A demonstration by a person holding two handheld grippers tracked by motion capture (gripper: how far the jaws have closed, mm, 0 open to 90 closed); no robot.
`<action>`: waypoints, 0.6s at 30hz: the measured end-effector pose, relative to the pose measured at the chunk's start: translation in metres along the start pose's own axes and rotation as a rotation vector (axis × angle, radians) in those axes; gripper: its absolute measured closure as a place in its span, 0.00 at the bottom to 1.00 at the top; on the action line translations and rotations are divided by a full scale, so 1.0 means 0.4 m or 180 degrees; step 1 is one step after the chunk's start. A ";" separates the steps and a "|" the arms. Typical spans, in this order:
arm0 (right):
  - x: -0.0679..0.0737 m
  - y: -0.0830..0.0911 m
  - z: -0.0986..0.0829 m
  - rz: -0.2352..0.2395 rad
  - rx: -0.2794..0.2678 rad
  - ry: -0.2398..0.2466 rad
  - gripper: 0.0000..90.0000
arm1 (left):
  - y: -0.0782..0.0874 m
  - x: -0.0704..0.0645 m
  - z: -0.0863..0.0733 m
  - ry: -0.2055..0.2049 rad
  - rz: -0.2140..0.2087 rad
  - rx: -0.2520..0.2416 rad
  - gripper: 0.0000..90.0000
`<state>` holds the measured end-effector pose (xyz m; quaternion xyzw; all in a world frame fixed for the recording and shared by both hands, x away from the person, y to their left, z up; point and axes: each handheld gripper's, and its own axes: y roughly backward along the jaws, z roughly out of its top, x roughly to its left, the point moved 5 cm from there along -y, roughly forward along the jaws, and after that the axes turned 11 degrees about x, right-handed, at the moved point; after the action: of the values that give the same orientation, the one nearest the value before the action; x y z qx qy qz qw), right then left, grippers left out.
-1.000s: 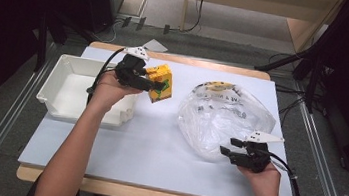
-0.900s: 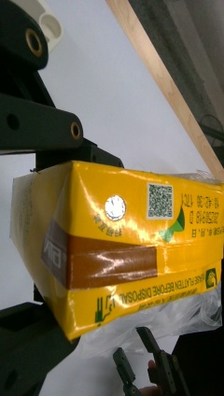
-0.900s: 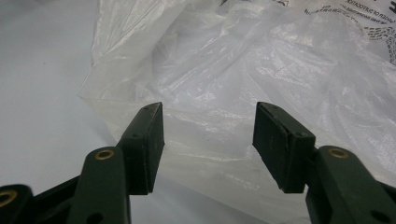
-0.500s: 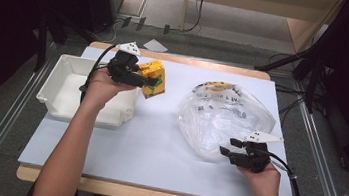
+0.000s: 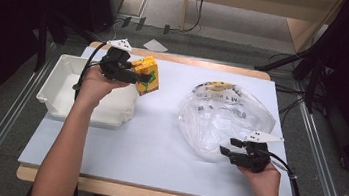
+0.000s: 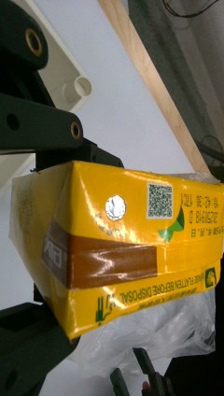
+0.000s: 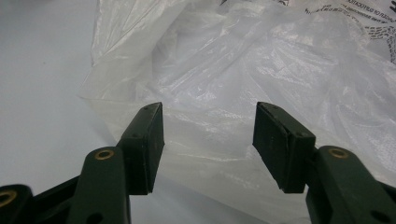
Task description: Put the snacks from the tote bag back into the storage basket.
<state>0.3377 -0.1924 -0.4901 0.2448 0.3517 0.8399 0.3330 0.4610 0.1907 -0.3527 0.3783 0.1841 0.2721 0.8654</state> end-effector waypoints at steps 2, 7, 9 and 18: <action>0.000 0.000 0.000 0.0004 0.0007 0.0005 0.49 | 0.003 0.004 -0.003 0.0011 0.0011 0.0012 0.58; 0.000 0.000 0.000 0.0001 0.0006 0.0005 0.49 | 0.010 0.014 -0.010 0.0031 0.0039 0.0018 0.58; 0.000 0.000 0.000 0.0001 0.0007 0.0011 0.49 | 0.013 0.018 -0.012 0.0067 0.0043 -0.0009 0.58; 0.000 0.000 0.000 -0.0004 0.0004 0.0015 0.49 | 0.030 0.039 -0.026 0.0098 0.0129 -0.0013 0.58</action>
<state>0.3376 -0.1926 -0.4901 0.2429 0.3531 0.8401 0.3325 0.4638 0.2126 -0.3520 0.3760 0.1891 0.2957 0.8576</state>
